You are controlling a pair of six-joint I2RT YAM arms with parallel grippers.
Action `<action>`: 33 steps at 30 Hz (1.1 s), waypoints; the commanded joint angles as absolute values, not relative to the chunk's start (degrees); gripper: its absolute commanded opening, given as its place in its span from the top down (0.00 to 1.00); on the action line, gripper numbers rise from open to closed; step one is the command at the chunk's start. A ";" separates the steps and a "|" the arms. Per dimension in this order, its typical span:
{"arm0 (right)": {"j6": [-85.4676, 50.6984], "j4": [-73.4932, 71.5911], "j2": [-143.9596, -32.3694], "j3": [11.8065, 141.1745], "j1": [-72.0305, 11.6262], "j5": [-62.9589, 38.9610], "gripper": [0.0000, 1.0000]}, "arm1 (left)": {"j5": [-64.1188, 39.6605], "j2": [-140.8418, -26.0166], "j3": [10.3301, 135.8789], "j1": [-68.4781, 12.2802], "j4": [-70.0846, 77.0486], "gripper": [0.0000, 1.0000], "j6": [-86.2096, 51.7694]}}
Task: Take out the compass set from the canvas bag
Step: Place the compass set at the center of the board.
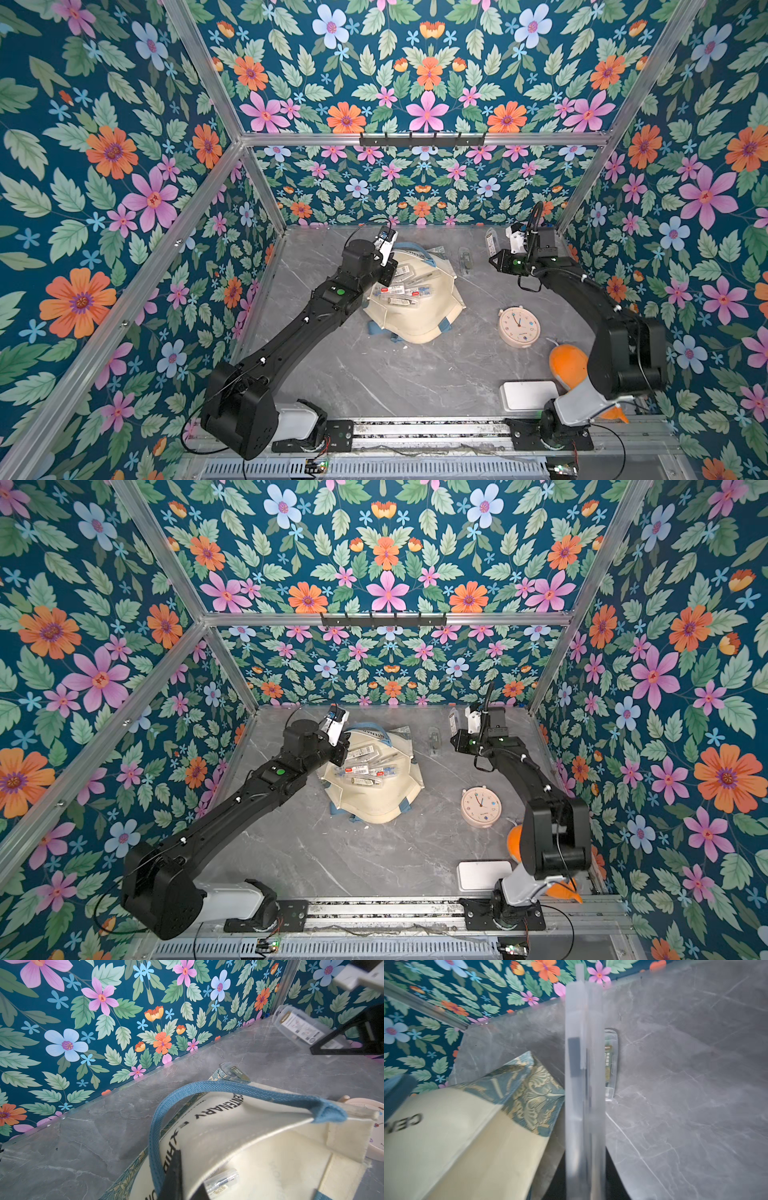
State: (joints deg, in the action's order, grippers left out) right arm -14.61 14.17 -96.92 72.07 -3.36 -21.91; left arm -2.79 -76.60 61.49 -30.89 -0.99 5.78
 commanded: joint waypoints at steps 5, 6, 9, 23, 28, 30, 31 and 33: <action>-15.65 13.99 -111.63 80.37 -2.00 -23.80 1.00 | -3.68 -76.63 61.69 -30.85 1.14 1.00 4.64; -15.98 14.28 -113.28 81.39 -1.78 -24.14 1.00 | -3.82 -76.64 61.63 -30.85 1.19 1.00 4.66; -16.89 14.90 -117.68 84.24 -1.50 -25.31 1.00 | -3.96 -76.56 61.53 -30.85 1.19 1.00 4.64; -18.87 20.27 -125.14 91.18 -1.34 -28.14 0.89 | -4.39 -76.47 61.34 -30.85 1.32 1.00 4.63; -18.89 22.80 -126.86 93.40 -1.32 -28.33 0.84 | -4.66 -76.34 61.35 -30.85 1.32 1.00 4.48; -19.07 23.10 -127.31 93.85 -1.37 -28.26 0.82 | -4.66 -76.21 61.26 -30.85 1.32 1.00 4.48; -19.12 23.31 -127.40 94.12 -1.36 -28.14 0.80 | -4.66 -76.16 61.26 -30.85 1.32 1.00 4.48; -19.10 23.86 -127.78 94.75 -1.37 -27.96 0.78 | -4.66 -76.12 61.26 -30.88 1.32 1.00 4.48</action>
State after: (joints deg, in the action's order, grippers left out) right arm -18.44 21.65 -127.22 94.02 -1.28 -27.68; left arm -3.90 -76.58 61.32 -30.89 -0.86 5.10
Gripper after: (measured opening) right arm 0.214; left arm 0.083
